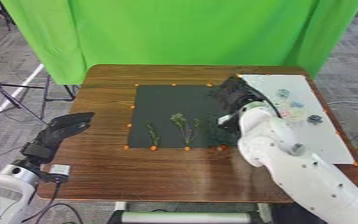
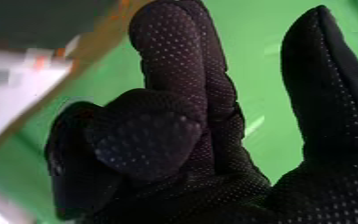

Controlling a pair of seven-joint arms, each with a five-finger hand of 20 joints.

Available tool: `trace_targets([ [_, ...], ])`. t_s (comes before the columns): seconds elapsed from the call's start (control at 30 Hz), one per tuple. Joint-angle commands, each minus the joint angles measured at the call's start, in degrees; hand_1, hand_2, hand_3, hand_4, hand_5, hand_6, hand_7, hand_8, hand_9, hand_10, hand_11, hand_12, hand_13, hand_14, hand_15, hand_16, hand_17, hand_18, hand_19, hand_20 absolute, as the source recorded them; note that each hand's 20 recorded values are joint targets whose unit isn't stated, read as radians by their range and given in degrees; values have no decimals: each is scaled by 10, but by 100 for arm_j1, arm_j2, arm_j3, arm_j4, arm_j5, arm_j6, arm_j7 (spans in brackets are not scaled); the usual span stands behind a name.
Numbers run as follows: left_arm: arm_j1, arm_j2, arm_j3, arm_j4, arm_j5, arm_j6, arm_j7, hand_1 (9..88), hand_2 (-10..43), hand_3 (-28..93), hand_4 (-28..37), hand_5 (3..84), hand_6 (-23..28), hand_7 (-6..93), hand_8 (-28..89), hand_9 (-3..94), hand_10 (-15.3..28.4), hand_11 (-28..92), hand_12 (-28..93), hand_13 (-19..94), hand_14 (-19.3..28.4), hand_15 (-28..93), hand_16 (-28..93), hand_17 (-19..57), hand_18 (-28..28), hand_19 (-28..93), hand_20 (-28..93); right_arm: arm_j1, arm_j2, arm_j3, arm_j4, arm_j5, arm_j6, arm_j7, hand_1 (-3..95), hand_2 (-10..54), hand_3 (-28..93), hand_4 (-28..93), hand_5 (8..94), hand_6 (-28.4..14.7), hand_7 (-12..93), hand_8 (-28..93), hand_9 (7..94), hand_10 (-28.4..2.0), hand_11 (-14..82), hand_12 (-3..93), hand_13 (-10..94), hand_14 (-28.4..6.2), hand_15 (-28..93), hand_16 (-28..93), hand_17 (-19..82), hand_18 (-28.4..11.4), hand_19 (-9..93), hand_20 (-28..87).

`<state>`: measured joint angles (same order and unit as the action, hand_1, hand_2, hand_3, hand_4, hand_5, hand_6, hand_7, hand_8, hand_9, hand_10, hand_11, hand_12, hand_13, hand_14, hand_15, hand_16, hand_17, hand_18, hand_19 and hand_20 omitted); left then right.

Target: Arrange flowers

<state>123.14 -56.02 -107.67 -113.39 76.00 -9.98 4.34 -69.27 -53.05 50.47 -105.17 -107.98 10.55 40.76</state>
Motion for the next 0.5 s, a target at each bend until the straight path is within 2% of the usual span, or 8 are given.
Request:
trace_targets([
  [0.03, 23, -50, -18, -10, 27, -72, -28, 272, -70, 609, -155, 392, 39, 110, -55, 356, 143, 128, 116, 308, 187, 153, 17, 15, 164, 100, 154, -550, 736, 956, 170, -423, 220, 306, 302, -95, 596, -56, 767, -53, 372, -74, 923, -138, 330, 237, 937, -32, 561, 234, 699, -97, 931, 345],
  [0.2, 15, -50, 5, -12, 23, -87, -37, 273, -69, 608, -155, 392, 39, 110, -55, 356, 143, 128, 116, 308, 187, 153, 17, 15, 164, 100, 154, -583, 718, 973, 414, -445, 117, 350, 301, -95, 596, -58, 762, -53, 370, -73, 919, -138, 330, 237, 937, -32, 556, 241, 695, -99, 932, 348],
  [0.5, -82, -19, 99, 12, 48, -150, -59, 271, -68, 607, -154, 391, 38, 109, -55, 355, 142, 125, 117, 307, 187, 153, 18, 14, 164, 101, 154, -52, 672, 331, 906, -593, -66, 320, 306, -95, 591, -60, 761, -52, 372, -73, 917, -138, 332, 235, 937, -33, 554, 245, 692, -102, 932, 357],
])
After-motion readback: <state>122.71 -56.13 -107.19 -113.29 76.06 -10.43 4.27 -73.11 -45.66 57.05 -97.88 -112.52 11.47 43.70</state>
